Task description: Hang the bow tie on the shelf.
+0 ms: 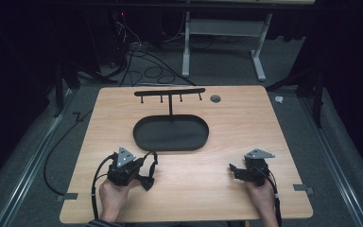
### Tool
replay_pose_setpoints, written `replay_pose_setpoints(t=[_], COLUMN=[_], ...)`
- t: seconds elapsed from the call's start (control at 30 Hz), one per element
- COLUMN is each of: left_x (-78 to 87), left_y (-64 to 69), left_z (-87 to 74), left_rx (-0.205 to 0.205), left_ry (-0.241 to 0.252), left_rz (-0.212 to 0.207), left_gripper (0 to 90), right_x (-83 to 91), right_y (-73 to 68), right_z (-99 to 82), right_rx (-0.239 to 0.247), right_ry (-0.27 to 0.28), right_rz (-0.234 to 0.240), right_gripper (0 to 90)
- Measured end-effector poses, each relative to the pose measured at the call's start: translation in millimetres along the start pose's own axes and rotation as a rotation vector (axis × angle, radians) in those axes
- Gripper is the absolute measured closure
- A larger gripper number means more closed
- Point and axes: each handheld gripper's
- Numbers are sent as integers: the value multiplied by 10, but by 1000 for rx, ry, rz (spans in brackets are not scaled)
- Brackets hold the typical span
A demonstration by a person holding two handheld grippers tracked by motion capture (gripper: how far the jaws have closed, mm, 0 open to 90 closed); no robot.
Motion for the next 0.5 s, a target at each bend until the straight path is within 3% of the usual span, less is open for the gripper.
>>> replay_pose_setpoints(t=[0.5], left_x=[123], left_y=[-7], left_z=[223], left_rx=[-12], left_ry=[65], left_rz=[-32], left_gripper=[890], right_x=[0], right_y=[0], right_z=[0], right_rx=[-3], right_ry=[0], right_rz=[0], right_gripper=[269])
Point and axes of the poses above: each handheld gripper's, and its own axes: x roughly backward along the jaws, z roughly out of its top, y roughly to its right, and after that the axes turned 6 degrees about x, right-handed
